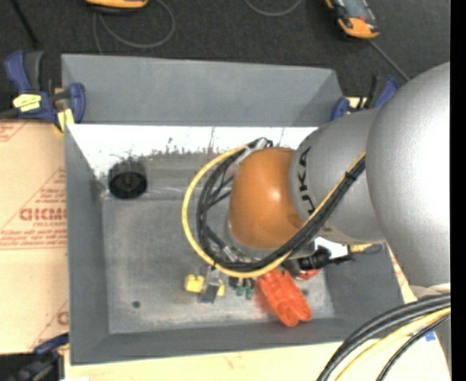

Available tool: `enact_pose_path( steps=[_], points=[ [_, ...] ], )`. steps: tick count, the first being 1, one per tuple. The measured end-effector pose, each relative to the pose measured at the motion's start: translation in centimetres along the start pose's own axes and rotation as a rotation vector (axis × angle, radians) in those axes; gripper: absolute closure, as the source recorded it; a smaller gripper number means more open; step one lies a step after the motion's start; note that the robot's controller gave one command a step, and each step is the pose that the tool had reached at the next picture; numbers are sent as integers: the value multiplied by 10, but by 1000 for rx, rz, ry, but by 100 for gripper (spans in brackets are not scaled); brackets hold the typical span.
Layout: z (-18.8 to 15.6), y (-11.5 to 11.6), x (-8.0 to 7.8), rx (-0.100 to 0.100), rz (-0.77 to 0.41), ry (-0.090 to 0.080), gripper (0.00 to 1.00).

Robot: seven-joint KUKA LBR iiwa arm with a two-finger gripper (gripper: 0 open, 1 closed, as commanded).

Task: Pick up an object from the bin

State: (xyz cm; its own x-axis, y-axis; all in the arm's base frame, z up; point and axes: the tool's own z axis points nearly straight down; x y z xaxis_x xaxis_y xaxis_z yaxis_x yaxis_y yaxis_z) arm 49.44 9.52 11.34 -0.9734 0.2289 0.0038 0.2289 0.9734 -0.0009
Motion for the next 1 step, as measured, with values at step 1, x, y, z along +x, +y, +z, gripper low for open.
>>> enact_pose_path(
  steps=[1],
  points=[
    [-19, 0, -1, -1, -1, -3, 100]
  ],
)
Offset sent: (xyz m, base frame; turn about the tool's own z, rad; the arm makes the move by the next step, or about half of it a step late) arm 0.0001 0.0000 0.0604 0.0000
